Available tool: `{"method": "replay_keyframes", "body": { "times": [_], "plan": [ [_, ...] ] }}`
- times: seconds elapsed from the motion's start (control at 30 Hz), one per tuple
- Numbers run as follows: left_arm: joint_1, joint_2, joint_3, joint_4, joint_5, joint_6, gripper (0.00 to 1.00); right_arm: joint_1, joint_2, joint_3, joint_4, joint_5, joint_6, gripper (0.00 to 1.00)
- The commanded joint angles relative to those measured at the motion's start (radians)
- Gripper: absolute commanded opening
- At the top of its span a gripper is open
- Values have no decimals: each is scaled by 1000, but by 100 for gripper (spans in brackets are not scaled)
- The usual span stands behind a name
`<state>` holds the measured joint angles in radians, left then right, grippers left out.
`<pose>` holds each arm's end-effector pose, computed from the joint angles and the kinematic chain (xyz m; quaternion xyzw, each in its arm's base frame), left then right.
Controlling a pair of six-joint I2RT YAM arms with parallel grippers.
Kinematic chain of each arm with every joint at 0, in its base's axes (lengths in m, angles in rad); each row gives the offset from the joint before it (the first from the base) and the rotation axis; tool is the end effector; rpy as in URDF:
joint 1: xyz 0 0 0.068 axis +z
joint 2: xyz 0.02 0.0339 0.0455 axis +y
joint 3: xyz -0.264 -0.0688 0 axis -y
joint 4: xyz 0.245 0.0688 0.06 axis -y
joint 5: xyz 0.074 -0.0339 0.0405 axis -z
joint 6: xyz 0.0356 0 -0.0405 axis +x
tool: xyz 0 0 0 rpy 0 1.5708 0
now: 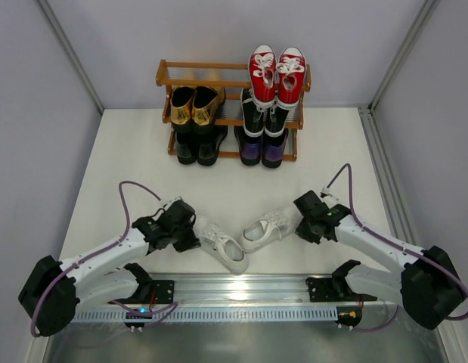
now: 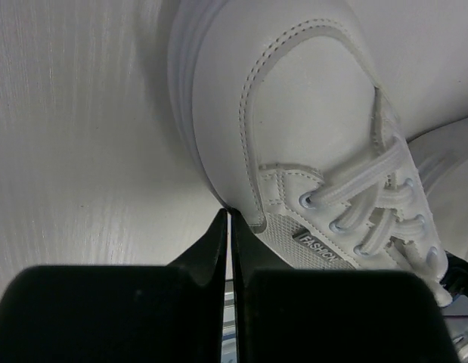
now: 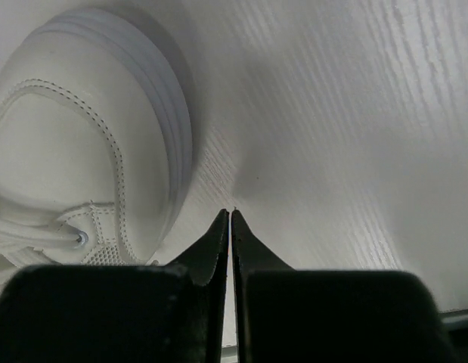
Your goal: Place and organize the shoes onto the shoe shelf
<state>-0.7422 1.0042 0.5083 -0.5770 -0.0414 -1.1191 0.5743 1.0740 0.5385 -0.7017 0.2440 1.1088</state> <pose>0.1297 -0.1170 0.1762 -0.1865 0.9509 -0.1856 0.1632 0.1483 0.0857 0.1696 0.2780 0.9387 0.0429 0.1993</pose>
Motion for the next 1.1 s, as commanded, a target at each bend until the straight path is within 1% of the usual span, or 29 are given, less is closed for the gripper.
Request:
{"method": "replay_keyframes", "body": {
  "times": [0.0, 0.1, 0.13, 0.2, 0.23, 0.33, 0.37, 0.5, 0.53, 0.6, 0.67, 0.77, 0.97, 1.07],
  "plan": [
    [-5, 36, -36, 175, -41, 7, 0, -13, 62, 9, 151, -37, -50, 4],
    [-2, 132, -24, 291, -54, 44, 0, -27, 122, 31, 189, -35, -86, 4],
    [7, 193, -10, 311, -51, 70, 0, -30, 133, 46, 195, -34, -90, 4],
    [12, 258, 47, 365, -32, 97, 0, -39, 165, 60, 206, -29, -113, 4],
    [15, 316, 67, 380, -31, 111, 0, -42, 173, 66, 212, -28, -119, 4],
    [47, 399, 156, 423, -20, 172, 0, -54, 201, 75, 240, -22, -142, 4],
    [59, 446, 179, 434, -5, 201, 0, -59, 210, 77, 246, -23, -148, 4],
    [110, 546, 297, 463, 69, 264, 0, -76, 260, 103, 283, -35, -196, 4],
    [119, 562, 346, 462, 84, 275, 0, -76, 277, 118, 286, -35, -213, 4],
    [130, 608, 381, 473, 124, 275, 0, -77, 290, 132, 303, -41, -228, 4],
    [132, 632, 406, 515, 165, 265, 0, -77, 310, 155, 309, -48, -247, 4],
    [133, 674, 432, 537, 201, 255, 0, -77, 339, 181, 329, -63, -274, 4],
    [132, 680, 478, 572, 238, 260, 0, -77, 388, 218, 387, -118, -322, 4],
    [130, 683, 530, 572, 262, 268, 0, -77, 418, 236, 400, -141, -340, 4]
  ]
}}
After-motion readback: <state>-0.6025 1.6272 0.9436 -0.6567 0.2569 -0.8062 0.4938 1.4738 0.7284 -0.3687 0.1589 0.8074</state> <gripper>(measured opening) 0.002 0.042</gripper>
